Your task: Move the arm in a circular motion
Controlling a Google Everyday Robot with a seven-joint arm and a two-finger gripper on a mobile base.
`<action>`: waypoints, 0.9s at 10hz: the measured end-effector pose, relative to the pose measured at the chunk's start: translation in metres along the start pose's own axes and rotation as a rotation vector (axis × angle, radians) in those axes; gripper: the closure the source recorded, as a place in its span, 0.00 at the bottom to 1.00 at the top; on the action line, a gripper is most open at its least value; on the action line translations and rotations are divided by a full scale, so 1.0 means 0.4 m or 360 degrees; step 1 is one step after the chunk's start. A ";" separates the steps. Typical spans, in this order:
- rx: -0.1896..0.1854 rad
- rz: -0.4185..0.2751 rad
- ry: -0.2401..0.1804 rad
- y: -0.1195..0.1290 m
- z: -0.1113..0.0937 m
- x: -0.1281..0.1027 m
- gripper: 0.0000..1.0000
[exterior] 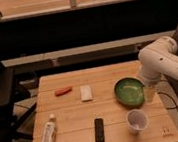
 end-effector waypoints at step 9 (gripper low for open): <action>-0.0016 -0.0097 0.0023 -0.028 0.017 -0.085 0.20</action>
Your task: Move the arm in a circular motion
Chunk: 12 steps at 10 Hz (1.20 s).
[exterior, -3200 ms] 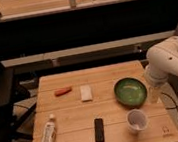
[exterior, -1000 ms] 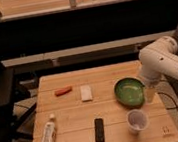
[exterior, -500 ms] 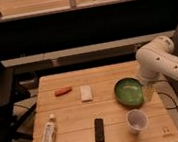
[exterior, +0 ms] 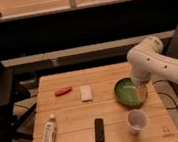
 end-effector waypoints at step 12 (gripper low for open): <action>0.0006 -0.0011 -0.0015 -0.035 0.009 -0.022 0.20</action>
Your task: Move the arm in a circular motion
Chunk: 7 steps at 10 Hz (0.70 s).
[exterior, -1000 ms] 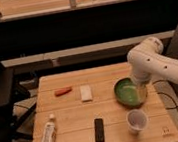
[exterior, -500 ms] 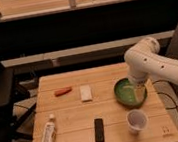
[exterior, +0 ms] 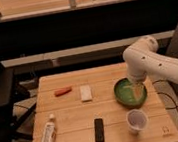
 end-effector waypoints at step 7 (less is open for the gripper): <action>0.0008 -0.0006 -0.0019 -0.028 0.006 -0.005 0.20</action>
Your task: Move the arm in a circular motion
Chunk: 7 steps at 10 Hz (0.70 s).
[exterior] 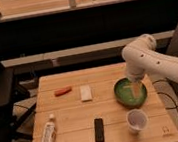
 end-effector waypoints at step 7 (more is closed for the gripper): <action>0.0001 -0.0014 -0.0028 -0.039 0.006 -0.003 0.20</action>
